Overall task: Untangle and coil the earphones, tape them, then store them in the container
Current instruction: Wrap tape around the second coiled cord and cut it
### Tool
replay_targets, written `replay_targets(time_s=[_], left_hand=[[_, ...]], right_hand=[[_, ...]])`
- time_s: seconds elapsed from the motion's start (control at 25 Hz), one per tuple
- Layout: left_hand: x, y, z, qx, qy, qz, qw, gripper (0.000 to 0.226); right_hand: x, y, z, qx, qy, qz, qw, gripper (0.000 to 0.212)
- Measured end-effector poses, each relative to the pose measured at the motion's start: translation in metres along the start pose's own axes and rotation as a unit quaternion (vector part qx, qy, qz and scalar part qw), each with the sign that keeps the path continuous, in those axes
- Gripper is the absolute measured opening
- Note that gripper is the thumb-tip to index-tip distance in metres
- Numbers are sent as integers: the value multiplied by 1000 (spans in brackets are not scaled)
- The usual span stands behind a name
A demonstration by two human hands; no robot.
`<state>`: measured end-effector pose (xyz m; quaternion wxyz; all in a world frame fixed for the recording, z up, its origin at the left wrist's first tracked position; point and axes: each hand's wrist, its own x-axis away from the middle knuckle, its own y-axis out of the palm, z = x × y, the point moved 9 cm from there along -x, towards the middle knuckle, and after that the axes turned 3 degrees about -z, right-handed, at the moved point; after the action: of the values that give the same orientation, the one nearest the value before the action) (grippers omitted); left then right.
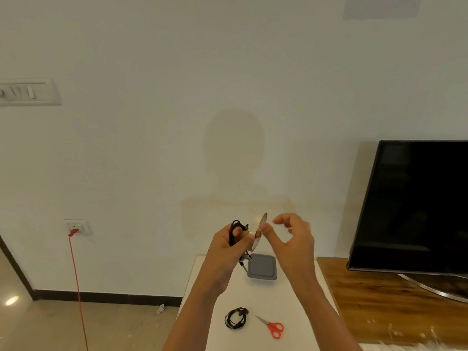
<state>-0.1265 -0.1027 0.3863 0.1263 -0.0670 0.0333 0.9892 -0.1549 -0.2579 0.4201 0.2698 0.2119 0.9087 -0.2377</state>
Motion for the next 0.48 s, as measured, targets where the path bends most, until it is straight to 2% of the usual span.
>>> replay_targets(time_s=[0.04, 0.12, 0.2, 0.28, 0.36, 0.48], left_hand=[[0, 0, 2, -24, 16, 12, 1000, 20], [1, 2, 1, -66, 31, 29, 997, 28], [3, 4, 0, -97, 38, 38, 994, 18], [5, 2, -6, -95, 25, 33, 995, 5], [5, -2, -16, -48, -18, 35, 998, 13], [5, -16, -27, 23, -86, 114, 989, 30]], right_hand=[[3, 10, 10, -38, 59, -25, 997, 6], [11, 29, 24, -146, 160, -73, 974, 14], [14, 36, 25, -222, 211, -86, 948, 17], [15, 41, 23, -245, 227, -100, 937, 16], [17, 42, 25, -243, 234, -99, 936, 19], [18, 39, 26, -194, 218, -100, 951, 22]])
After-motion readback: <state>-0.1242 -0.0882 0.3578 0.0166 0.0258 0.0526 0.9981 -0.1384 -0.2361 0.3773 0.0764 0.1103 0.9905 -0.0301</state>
